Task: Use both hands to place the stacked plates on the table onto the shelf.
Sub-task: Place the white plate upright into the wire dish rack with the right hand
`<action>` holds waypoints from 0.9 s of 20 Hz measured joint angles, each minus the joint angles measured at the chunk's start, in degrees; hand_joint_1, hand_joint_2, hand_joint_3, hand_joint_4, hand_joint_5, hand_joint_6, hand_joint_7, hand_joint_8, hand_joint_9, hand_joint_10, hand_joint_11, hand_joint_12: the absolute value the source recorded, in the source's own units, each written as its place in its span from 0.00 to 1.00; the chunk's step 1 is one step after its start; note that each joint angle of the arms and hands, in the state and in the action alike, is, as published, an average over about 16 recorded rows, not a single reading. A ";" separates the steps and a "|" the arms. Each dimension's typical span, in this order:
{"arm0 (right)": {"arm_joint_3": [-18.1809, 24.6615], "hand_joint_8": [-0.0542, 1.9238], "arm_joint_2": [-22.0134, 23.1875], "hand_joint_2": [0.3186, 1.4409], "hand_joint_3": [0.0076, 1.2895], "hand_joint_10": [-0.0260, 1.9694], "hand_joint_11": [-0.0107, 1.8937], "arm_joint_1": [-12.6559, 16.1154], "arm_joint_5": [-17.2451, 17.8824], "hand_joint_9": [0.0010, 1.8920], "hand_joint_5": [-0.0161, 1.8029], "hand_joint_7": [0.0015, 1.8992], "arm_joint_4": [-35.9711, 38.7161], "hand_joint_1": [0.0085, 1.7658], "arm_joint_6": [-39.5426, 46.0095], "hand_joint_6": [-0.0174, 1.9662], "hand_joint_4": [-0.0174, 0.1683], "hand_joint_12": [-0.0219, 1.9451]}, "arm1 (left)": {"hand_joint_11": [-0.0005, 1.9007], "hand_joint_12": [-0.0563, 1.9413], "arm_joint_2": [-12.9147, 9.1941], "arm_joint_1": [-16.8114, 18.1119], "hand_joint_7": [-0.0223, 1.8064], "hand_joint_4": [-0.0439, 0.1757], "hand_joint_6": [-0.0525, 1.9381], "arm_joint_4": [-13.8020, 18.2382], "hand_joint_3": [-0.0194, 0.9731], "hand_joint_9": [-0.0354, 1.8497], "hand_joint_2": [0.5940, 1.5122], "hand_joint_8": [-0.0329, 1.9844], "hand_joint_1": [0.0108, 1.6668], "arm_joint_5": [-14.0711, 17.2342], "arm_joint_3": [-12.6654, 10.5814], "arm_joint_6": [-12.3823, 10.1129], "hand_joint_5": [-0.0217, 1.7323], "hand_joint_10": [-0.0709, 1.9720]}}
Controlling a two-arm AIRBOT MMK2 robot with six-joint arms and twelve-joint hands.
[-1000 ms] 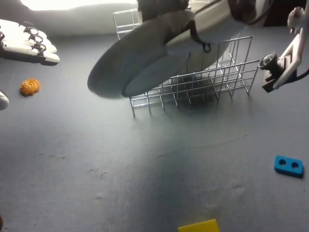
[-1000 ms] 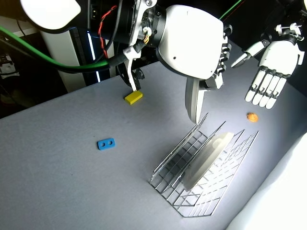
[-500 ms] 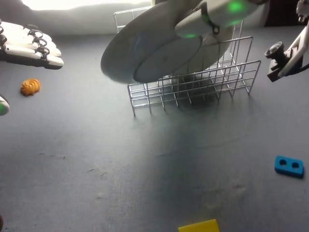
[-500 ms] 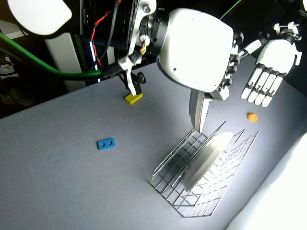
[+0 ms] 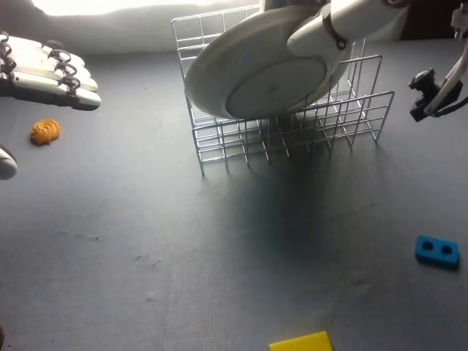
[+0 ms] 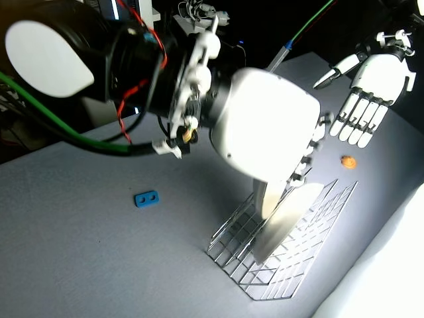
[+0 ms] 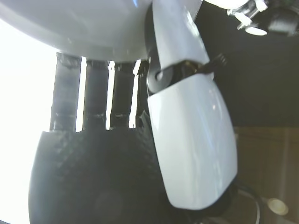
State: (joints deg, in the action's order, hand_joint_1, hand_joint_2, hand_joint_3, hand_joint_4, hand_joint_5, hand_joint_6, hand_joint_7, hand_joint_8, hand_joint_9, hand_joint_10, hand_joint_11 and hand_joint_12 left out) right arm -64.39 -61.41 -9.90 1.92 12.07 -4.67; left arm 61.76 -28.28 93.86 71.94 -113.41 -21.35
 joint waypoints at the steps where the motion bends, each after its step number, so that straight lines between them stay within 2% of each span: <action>1: -0.78 0.49 -0.42 0.63 0.01 0.58 0.41 -0.38 0.06 0.51 0.48 0.53 -0.15 0.77 0.00 0.49 0.05 0.62 | 0.01 0.04 -0.01 0.01 0.03 0.19 0.03 0.09 0.03 0.03 0.57 0.01 0.00 -0.07 0.24 0.14 0.04 0.04; 9: -6.14 0.50 -3.74 0.63 0.01 0.58 0.41 -3.22 1.09 0.51 0.47 0.52 -0.65 0.77 -0.08 0.49 0.03 0.61 | 0.01 0.04 -0.03 0.02 0.03 0.19 0.03 0.80 0.03 0.03 0.57 0.01 0.00 -0.47 1.94 1.78 0.04 0.04; 12: -7.63 0.51 -4.79 0.64 0.01 0.54 0.40 -4.37 1.63 0.50 0.46 0.51 -0.62 0.76 -0.21 0.50 0.03 0.62 | 0.01 0.04 -0.03 0.02 0.03 0.19 0.03 0.97 0.03 0.03 0.57 0.01 0.00 -0.36 2.54 2.40 0.04 0.04; 14: -8.47 0.46 -5.37 0.65 0.01 0.48 0.38 -5.13 2.14 0.50 0.46 0.50 -0.61 0.75 -0.28 0.47 0.04 0.62 | 0.01 0.05 -0.04 0.02 0.03 0.19 0.03 1.04 0.03 0.03 0.57 0.01 0.00 -0.21 2.92 2.79 0.04 0.04; 18: -9.66 0.34 -6.15 0.64 0.01 0.36 0.34 -6.39 3.27 0.48 0.45 0.48 -0.60 0.72 -0.40 0.36 0.05 0.61 | 0.01 0.05 -0.17 0.06 0.03 0.19 0.03 1.60 0.03 0.03 0.58 0.01 0.00 0.13 3.86 3.43 0.04 0.04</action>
State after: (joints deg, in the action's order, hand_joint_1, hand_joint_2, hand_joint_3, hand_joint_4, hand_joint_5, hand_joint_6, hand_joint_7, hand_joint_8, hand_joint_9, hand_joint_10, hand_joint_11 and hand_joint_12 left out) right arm -74.05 -67.55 -16.30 5.19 11.47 -5.07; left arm 61.59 -28.22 95.47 72.07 -109.56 -17.92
